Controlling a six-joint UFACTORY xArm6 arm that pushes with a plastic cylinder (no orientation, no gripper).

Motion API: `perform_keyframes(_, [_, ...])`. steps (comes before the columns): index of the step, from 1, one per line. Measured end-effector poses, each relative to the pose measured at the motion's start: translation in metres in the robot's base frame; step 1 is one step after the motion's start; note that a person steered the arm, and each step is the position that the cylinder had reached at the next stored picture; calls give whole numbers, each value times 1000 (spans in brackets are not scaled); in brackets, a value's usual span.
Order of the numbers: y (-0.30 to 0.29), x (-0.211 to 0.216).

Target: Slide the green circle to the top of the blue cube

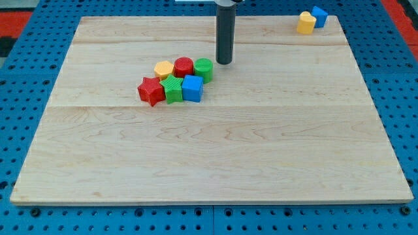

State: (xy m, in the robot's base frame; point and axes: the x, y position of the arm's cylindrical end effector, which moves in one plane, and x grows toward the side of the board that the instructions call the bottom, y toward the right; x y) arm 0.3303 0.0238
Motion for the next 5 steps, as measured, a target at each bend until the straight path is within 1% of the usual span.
perform_keyframes(1, [-6,6])
perform_keyframes(3, [-41,7])
perform_keyframes(5, [-36,13])
